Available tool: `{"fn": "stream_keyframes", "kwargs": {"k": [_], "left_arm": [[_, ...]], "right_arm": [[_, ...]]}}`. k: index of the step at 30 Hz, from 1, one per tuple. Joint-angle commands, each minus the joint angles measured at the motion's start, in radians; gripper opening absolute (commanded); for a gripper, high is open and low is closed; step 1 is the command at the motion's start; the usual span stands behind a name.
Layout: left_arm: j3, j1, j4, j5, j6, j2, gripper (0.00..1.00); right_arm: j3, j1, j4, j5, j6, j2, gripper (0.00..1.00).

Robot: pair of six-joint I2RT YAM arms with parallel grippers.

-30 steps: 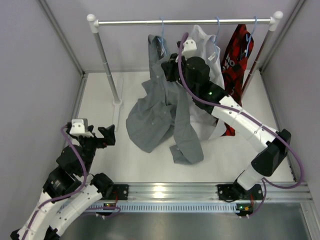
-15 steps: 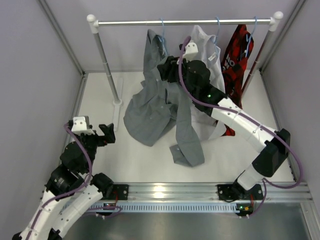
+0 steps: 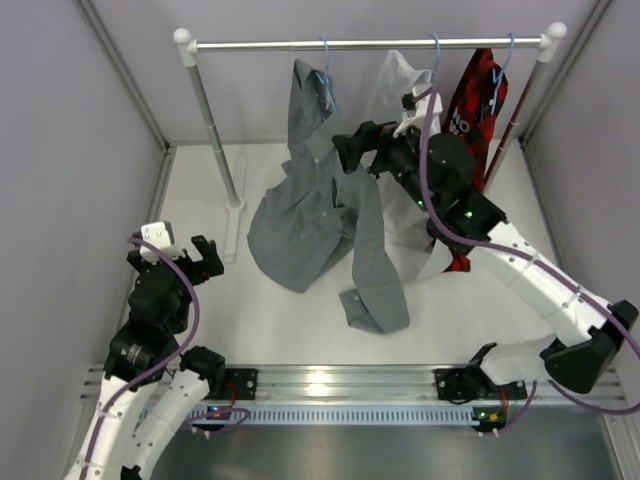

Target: Place the shirt on the hanger

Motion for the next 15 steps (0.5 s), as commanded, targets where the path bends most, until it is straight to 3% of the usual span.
{"fn": "stream_keyframes", "kwargs": {"k": [1, 5, 10, 14, 15], "left_arm": [[0.015, 0.02, 0.026, -0.06, -0.022, 0.012, 0.98], [0.019, 0.022, 0.001, -0.122, -0.036, 0.003, 0.98], [0.018, 0.022, 0.001, -0.111, -0.033, 0.0, 0.98], [0.015, 0.067, 0.013, -0.053, -0.03, 0.038, 0.98], [0.013, 0.092, 0.024, 0.015, -0.022, 0.05, 0.98]], "right_arm": [[0.012, -0.004, -0.119, 0.021, -0.07, -0.107, 0.99], [0.013, -0.003, -0.333, 0.137, -0.129, -0.234, 1.0], [-0.133, -0.003, -0.531, 0.338, -0.179, -0.452, 0.99], [-0.259, -0.001, -0.637, 0.478, -0.174, -0.708, 0.99], [-0.311, -0.003, -0.657, 0.507, -0.168, -0.75, 0.99]]}}
